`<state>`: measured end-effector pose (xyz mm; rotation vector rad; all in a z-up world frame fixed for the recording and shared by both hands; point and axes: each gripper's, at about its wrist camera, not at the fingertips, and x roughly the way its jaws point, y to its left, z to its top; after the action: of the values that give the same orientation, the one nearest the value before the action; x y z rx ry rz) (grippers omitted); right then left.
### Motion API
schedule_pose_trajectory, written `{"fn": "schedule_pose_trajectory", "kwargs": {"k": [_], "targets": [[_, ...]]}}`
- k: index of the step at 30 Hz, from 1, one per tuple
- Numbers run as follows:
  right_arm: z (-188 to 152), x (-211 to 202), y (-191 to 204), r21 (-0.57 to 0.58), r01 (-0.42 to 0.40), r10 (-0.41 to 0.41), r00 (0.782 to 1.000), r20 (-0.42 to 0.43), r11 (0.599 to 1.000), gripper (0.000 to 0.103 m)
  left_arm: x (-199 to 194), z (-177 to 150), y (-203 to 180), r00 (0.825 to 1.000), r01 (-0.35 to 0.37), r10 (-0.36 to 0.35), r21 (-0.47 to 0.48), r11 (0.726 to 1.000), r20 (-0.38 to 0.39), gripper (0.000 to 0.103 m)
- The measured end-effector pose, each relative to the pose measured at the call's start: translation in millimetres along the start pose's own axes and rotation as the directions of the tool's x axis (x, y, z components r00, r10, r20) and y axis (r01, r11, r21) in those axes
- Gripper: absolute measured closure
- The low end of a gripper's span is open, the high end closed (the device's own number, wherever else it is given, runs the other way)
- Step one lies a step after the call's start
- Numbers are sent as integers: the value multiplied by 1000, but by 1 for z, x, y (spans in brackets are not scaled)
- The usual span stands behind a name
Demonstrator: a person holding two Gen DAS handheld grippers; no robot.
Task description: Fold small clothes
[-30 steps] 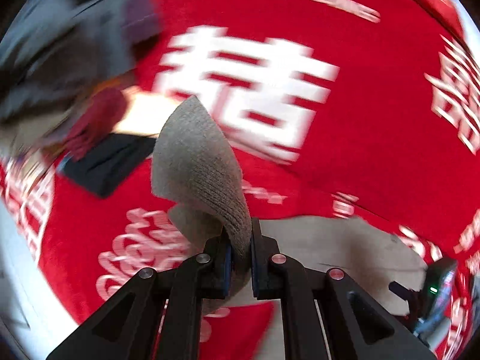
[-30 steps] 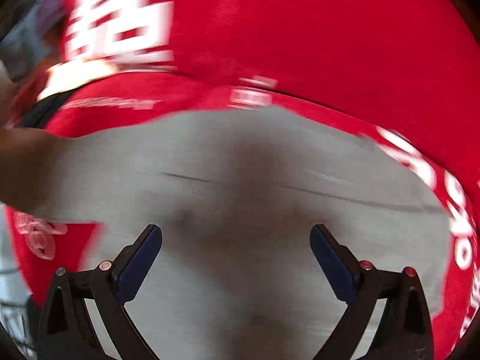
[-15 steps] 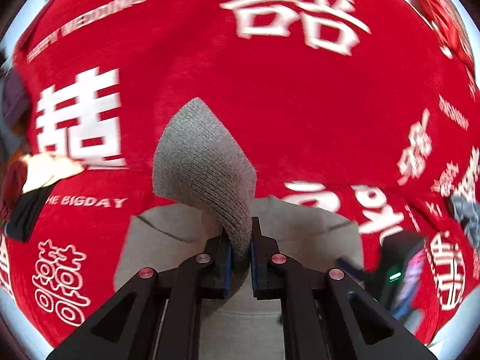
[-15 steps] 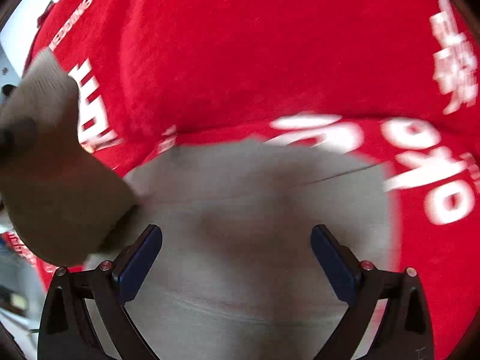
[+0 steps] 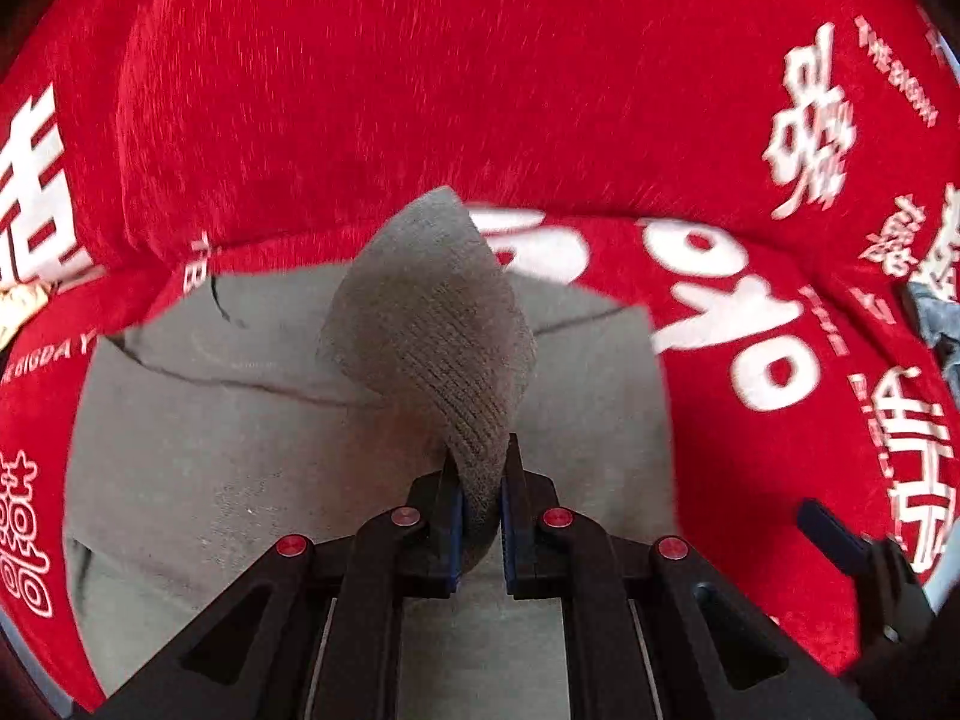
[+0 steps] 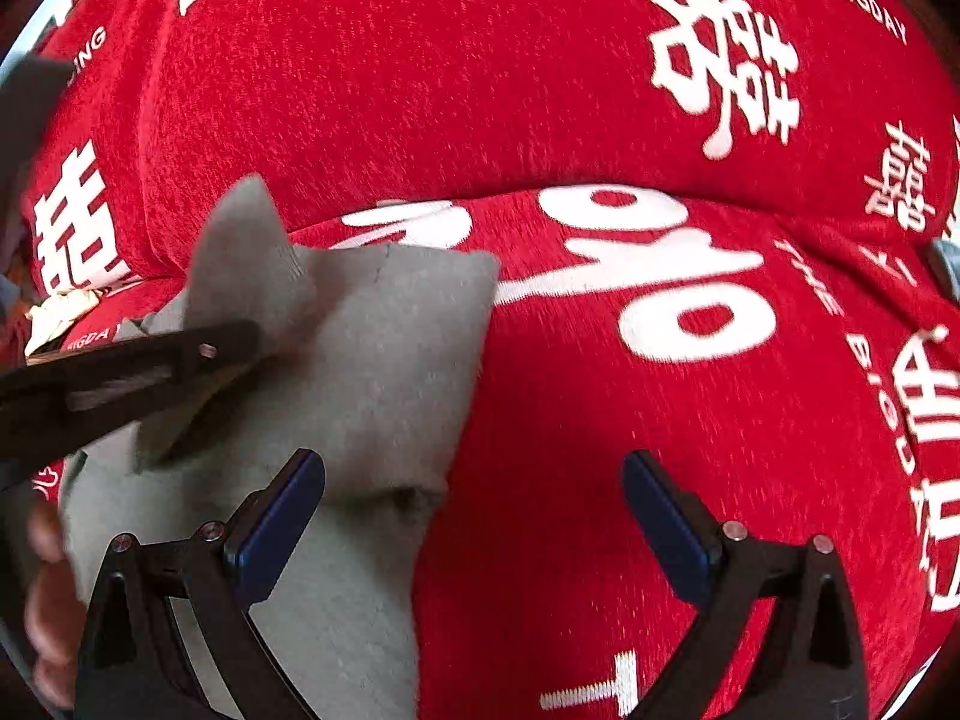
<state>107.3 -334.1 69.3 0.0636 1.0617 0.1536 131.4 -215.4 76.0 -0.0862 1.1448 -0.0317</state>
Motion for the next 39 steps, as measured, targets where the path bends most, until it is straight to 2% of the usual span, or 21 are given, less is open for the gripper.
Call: {"fn": "schedule_pose_trajectory", "kwargs": {"k": [3,4,5,6,9,12,14,16,19,21,23,24,25,26,27,28,29,32,34,36,39], "targets": [[-4,-5,-4,5,-6,6,1000,8,1000,3,10,-2,8,1000,-31,31,-23,999,6,88],[-4,-5,-4,10,-16,16,1000,8,1000,3,13,-2,11,999,-39,39,-18,999,-7,73],[-4,-5,-4,17,-28,28,1000,7,999,3,13,-2,15,999,-42,41,-13,999,-19,52],[-3,-6,-3,26,-47,46,999,10,999,3,9,-2,20,999,-46,46,-12,999,-11,45],[-1,-10,-1,59,-132,131,991,25,989,3,-20,-2,40,997,-32,33,-3,999,73,43],[3,-9,8,80,-185,183,983,29,979,3,-52,-11,80,990,65,-61,-21,998,130,41],[5,-8,19,64,-199,198,980,29,978,3,-69,-24,117,985,33,-20,-74,997,169,10],[5,-7,38,35,-208,207,978,21,977,3,-80,-40,146,976,29,-7,-99,995,217,10],[7,-1,78,-38,-205,205,979,7,978,3,-79,-63,188,980,23,9,-155,988,201,10],[11,10,111,-99,-159,160,987,6,982,3,-64,-67,207,986,0,34,-210,978,161,10],[15,29,146,-200,-6,12,1000,24,980,3,-42,-68,215,993,24,2,-218,976,118,10],[16,42,157,-249,82,-80,997,19,965,3,-28,-68,215,996,10,8,-190,982,93,10],[16,57,161,-283,169,-176,984,1,944,4,-18,-70,216,997,-33,45,-164,986,69,10],[16,64,155,-280,211,-224,975,-14,936,4,-7,-72,220,995,-89,96,-142,986,39,10],[16,67,141,-241,229,-244,969,-35,943,4,6,-77,233,990,-140,142,-140,980,2,9],[16,63,116,-157,211,-222,973,-56,965,4,8,-83,250,995,-91,95,-182,979,12,4],[15,59,93,-78,193,-199,977,-73,978,4,7,-89,270,999,-42,49,-248,968,23,4],[7,40,23,142,225,-213,972,-98,964,4,0,-106,338,997,-61,78,-460,886,19,4],[-1,25,-6,239,233,-216,972,-96,943,4,-6,-113,368,997,-49,71,-527,848,22,5],[-5,15,-10,269,234,-217,972,-91,934,4,-21,-117,377,997,-24,63,-544,839,54,6],[-11,-1,20,225,193,-190,981,-37,955,4,-46,-116,353,993,-7,63,-466,885,104,6]]}}
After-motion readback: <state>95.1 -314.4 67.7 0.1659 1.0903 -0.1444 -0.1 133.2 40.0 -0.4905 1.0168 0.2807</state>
